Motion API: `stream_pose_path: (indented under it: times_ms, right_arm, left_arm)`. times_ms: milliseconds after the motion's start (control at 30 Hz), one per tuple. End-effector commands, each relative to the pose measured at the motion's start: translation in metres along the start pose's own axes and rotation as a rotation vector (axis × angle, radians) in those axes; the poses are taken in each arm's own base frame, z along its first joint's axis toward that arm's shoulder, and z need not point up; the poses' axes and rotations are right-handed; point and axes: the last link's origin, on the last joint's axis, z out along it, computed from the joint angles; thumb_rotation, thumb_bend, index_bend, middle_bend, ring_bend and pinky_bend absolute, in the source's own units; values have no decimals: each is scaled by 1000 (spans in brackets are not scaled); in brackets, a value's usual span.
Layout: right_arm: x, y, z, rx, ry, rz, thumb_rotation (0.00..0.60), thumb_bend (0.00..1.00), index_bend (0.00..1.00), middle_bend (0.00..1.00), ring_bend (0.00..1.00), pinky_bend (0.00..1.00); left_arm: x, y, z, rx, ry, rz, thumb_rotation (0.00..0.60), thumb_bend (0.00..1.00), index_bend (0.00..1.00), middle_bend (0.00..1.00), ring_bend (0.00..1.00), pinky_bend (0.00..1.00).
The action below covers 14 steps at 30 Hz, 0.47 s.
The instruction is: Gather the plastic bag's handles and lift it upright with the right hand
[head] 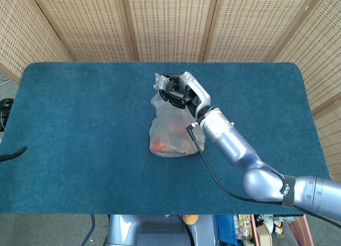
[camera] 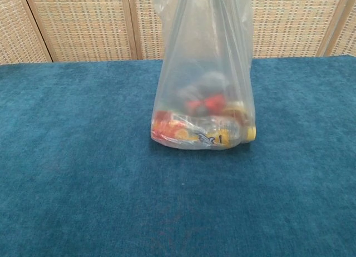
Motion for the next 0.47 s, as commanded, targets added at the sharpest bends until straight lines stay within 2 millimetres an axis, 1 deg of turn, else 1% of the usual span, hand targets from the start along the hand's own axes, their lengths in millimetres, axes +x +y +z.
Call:
stream_pose_path:
  times_ms: [33, 367, 467]
  right_arm:
    - [-12, -26, 1, 45, 14, -5, 600, 1000, 862, 853, 965, 1000]
    - [-29, -66, 0, 95, 36, -25, 600, 1000, 860, 853, 966, 1000]
    - [-32, -74, -2, 108, 42, -32, 600, 1000, 859, 853, 966, 1000]
  left_arm:
    - [0, -1, 1, 5, -1, -6, 600, 96, 0, 0, 0, 0]
    - [3, -4, 3, 16, -3, -14, 600, 95, 0, 0, 0, 0]
    - [3, -5, 3, 19, -1, -17, 600, 97, 0, 0, 0, 0]
